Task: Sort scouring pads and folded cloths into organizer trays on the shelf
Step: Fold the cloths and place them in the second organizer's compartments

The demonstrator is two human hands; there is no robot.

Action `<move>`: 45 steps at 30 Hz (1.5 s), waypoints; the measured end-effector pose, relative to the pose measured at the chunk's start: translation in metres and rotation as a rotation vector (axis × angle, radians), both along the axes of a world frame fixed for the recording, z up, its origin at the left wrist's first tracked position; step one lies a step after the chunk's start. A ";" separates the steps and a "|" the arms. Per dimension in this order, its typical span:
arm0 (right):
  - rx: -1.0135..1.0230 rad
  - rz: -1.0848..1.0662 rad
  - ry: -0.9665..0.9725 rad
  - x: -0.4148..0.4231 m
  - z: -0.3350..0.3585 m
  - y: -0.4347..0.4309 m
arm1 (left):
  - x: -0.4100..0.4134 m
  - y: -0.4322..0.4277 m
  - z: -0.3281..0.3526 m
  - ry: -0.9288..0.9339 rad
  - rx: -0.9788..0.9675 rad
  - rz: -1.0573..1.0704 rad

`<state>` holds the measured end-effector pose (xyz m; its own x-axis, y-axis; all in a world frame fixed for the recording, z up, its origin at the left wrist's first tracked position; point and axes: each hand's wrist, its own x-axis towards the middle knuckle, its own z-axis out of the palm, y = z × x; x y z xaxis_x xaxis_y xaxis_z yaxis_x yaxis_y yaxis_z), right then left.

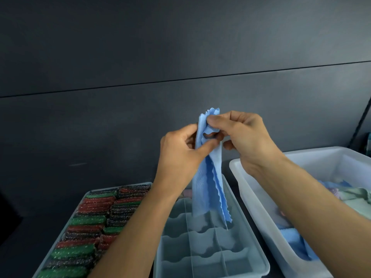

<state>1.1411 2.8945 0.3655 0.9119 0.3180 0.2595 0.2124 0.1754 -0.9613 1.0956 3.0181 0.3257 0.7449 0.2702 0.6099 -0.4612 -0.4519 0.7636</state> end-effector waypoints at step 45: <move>-0.154 0.474 -0.093 0.034 -0.009 -0.016 | -0.001 0.012 0.010 0.108 -0.331 -0.161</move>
<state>1.1751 2.8787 0.3562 0.6335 0.7323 0.2498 0.2296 0.1304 -0.9645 1.0946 3.0302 0.3354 0.8490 0.3142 0.4249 -0.4152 -0.1010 0.9041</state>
